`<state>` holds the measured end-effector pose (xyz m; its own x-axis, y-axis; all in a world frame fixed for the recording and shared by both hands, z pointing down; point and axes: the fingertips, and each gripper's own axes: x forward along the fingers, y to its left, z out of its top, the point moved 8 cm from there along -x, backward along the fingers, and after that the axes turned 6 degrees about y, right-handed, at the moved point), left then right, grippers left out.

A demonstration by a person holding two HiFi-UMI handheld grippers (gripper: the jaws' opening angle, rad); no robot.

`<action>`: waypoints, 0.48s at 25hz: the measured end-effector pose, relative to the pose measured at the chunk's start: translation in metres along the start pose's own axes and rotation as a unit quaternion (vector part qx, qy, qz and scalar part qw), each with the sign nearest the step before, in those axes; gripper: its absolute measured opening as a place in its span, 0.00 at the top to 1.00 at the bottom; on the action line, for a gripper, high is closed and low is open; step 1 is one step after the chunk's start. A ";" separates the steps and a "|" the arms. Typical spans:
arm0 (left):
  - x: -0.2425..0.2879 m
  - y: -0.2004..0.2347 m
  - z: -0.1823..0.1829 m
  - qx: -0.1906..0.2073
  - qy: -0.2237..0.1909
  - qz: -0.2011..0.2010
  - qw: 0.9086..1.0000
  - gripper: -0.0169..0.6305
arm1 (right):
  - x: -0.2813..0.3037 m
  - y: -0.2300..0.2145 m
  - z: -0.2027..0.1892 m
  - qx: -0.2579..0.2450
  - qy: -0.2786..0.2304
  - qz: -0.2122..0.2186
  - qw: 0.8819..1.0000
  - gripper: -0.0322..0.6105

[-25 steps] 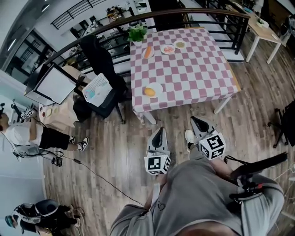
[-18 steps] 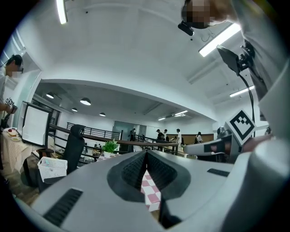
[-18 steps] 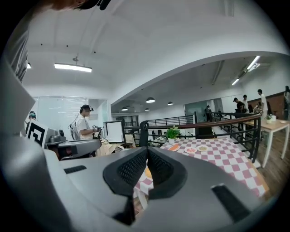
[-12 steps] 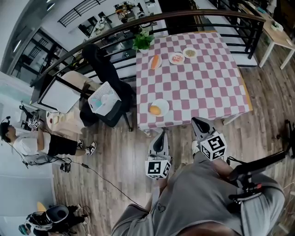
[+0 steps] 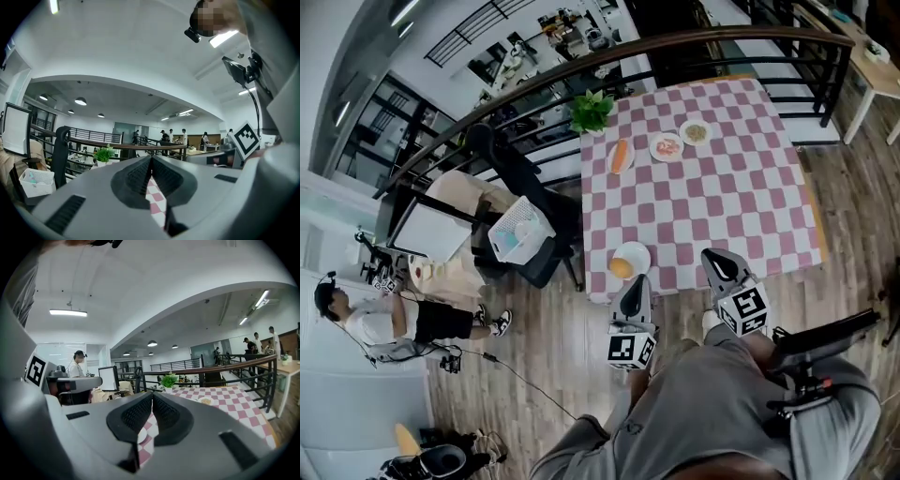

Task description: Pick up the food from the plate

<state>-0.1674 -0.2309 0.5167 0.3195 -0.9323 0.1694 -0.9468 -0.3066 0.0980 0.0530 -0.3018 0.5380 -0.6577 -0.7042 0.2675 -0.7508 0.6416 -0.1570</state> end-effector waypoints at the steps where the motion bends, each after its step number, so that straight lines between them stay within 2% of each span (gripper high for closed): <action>1: 0.010 0.002 0.003 0.000 -0.003 0.002 1.000 0.96 | 0.007 -0.006 0.002 -0.003 0.001 0.002 1.000 0.92; 6: 0.031 0.013 0.013 -0.005 -0.003 0.003 1.000 0.96 | 0.028 -0.013 0.014 -0.008 0.009 0.015 1.000 0.92; 12: 0.038 0.020 0.026 0.010 -0.012 -0.027 0.999 0.96 | 0.024 -0.008 0.036 -0.019 -0.003 -0.007 1.000 0.92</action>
<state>-0.1755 -0.2771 0.4996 0.3702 -0.9182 0.1409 -0.9285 -0.3611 0.0864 0.0410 -0.3345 0.5115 -0.6470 -0.7157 0.2631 -0.7577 0.6421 -0.1165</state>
